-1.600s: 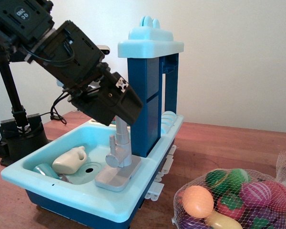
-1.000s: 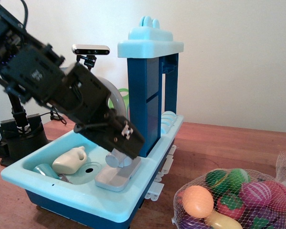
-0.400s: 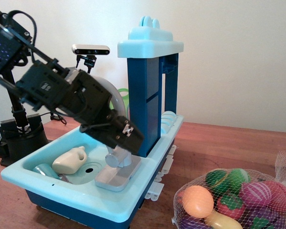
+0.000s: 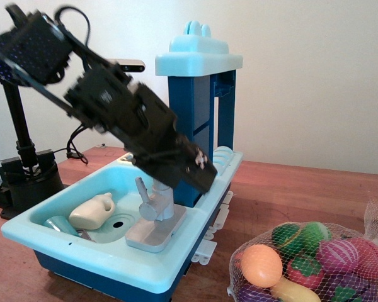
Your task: Turn lever vertical to front
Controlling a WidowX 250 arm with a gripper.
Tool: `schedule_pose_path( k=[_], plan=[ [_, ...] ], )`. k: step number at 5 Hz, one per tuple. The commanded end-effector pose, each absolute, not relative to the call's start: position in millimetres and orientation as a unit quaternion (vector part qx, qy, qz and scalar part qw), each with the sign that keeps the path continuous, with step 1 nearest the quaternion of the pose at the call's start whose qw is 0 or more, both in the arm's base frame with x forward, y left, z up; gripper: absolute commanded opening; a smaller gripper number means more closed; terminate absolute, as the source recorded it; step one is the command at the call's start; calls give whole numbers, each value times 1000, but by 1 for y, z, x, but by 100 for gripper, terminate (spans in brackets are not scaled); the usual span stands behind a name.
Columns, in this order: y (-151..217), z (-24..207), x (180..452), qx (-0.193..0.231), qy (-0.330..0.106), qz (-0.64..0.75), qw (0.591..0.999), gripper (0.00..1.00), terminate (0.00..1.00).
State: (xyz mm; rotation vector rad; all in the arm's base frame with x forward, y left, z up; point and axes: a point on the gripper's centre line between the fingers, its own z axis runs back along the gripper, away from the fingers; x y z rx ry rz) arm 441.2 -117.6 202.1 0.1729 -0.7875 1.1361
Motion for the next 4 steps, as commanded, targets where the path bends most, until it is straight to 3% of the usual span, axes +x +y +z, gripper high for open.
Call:
schedule_pose_path(
  k=[1, 4],
  plan=[
    [-119, 224, 434, 54, -373, 530, 759, 100, 0],
    [-131, 231, 396, 53, -370, 543, 752, 100, 0]
  ],
)
